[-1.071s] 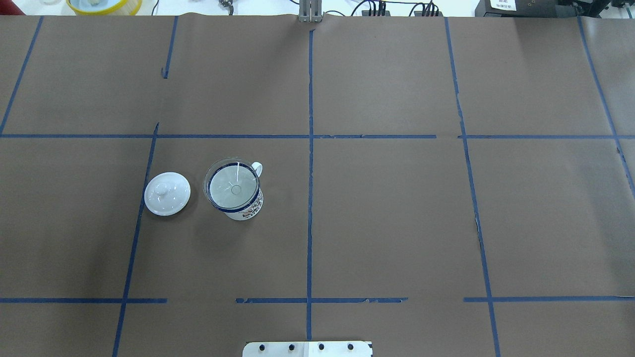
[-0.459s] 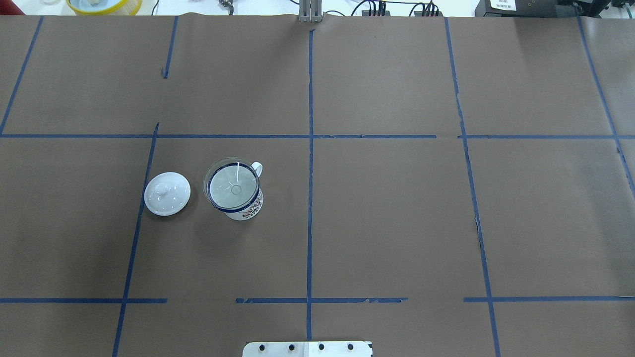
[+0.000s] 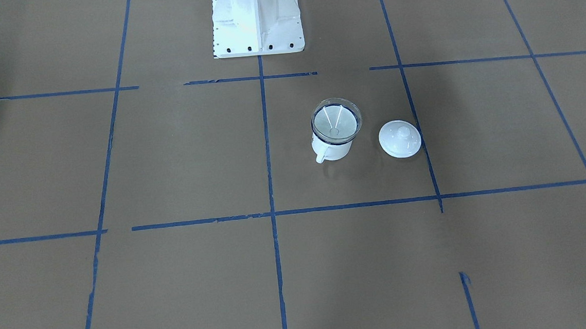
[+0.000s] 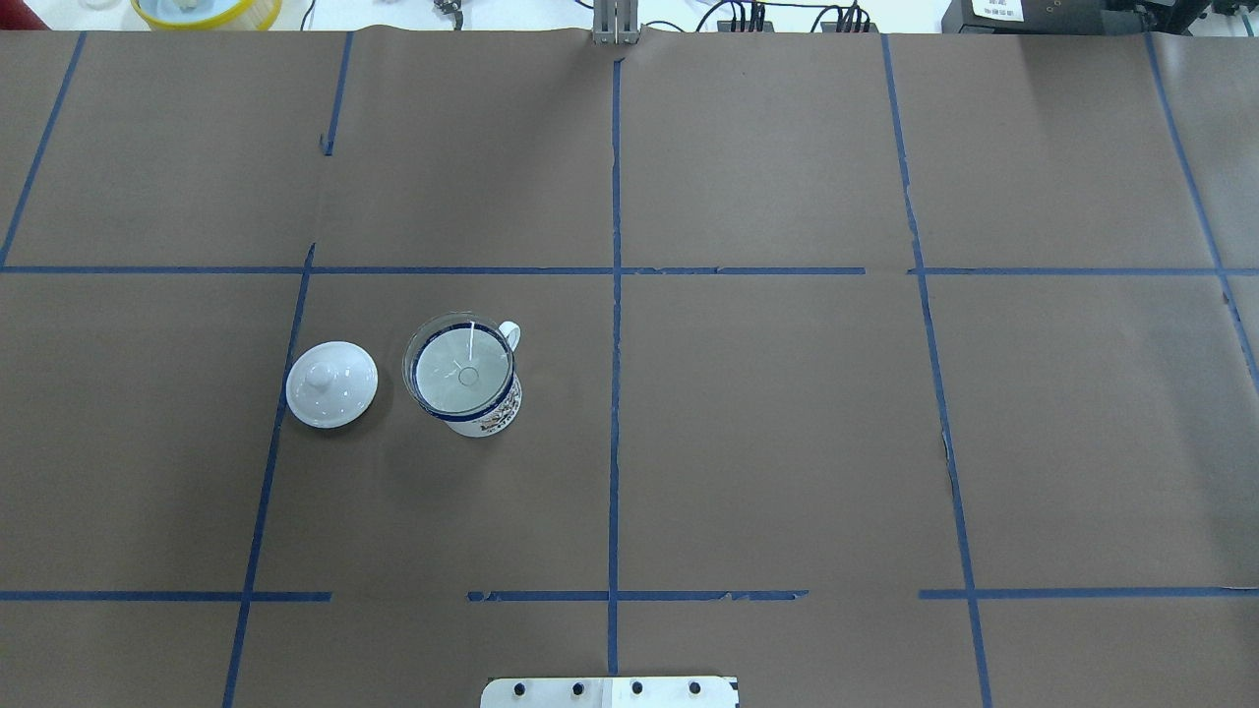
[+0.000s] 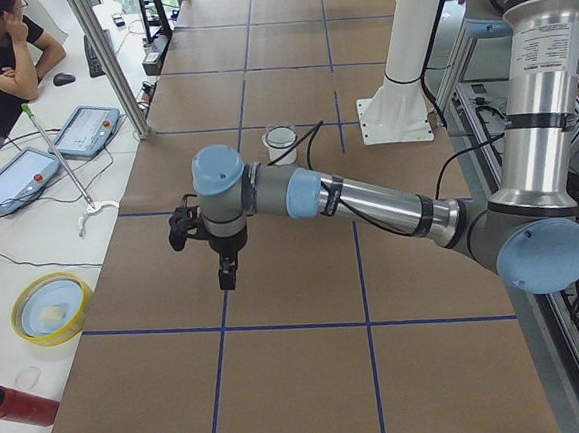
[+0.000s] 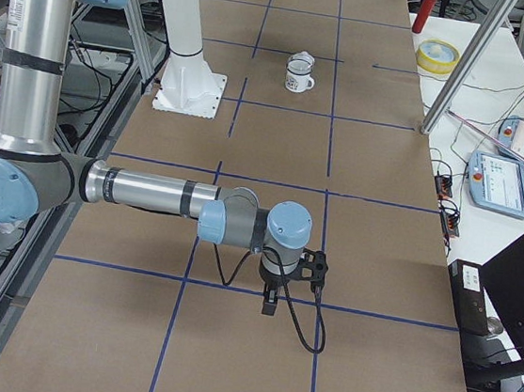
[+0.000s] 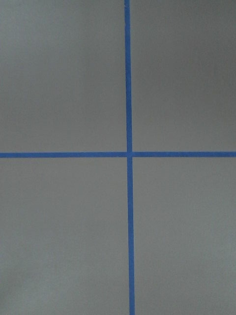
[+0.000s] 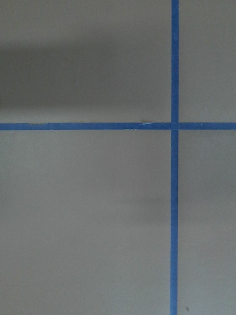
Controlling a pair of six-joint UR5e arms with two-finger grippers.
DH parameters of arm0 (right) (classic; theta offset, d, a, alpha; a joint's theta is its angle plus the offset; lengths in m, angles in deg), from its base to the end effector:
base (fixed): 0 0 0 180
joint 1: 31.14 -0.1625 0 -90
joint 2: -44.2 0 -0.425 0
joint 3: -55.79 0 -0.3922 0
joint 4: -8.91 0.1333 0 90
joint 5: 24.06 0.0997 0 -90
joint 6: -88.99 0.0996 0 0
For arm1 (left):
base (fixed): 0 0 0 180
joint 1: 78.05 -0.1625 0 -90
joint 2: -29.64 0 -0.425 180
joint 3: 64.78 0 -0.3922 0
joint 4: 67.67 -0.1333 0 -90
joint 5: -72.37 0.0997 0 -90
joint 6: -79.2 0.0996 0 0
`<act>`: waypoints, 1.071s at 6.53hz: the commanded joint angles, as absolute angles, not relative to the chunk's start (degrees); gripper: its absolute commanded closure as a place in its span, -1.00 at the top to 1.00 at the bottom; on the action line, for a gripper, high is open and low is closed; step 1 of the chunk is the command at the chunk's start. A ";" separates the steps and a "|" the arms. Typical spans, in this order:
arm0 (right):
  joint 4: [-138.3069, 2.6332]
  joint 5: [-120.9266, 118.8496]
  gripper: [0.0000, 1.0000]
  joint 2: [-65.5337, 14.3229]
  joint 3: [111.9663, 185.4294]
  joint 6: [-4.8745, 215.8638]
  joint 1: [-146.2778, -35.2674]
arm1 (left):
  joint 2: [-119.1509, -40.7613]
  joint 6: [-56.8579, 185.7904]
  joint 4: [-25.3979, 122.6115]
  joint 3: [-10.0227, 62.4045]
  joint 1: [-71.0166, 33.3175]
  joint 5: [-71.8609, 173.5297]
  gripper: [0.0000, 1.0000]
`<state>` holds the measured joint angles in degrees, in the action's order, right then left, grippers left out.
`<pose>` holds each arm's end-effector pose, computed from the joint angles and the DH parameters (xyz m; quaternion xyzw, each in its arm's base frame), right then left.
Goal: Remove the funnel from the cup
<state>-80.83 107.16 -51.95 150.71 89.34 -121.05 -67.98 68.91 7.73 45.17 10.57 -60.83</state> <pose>0.0670 -0.4451 0.6701 -0.0093 -0.3520 0.0051 0.9360 -0.0526 -0.5189 0.4506 0.0673 0.3745 -0.0303 0.9243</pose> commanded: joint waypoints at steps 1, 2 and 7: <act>-80.83 107.16 1.00 -51.95 150.71 89.35 -121.05 | -75.88 58.24 4.05 50.09 2.85 -60.79 1.00; -80.83 107.16 1.00 -51.95 150.63 89.35 -121.05 | -78.79 53.49 3.96 50.27 -1.36 -60.79 1.00; -80.83 107.16 1.00 -51.95 150.63 89.35 -121.05 | -86.55 38.33 5.53 49.22 -20.64 -49.71 1.00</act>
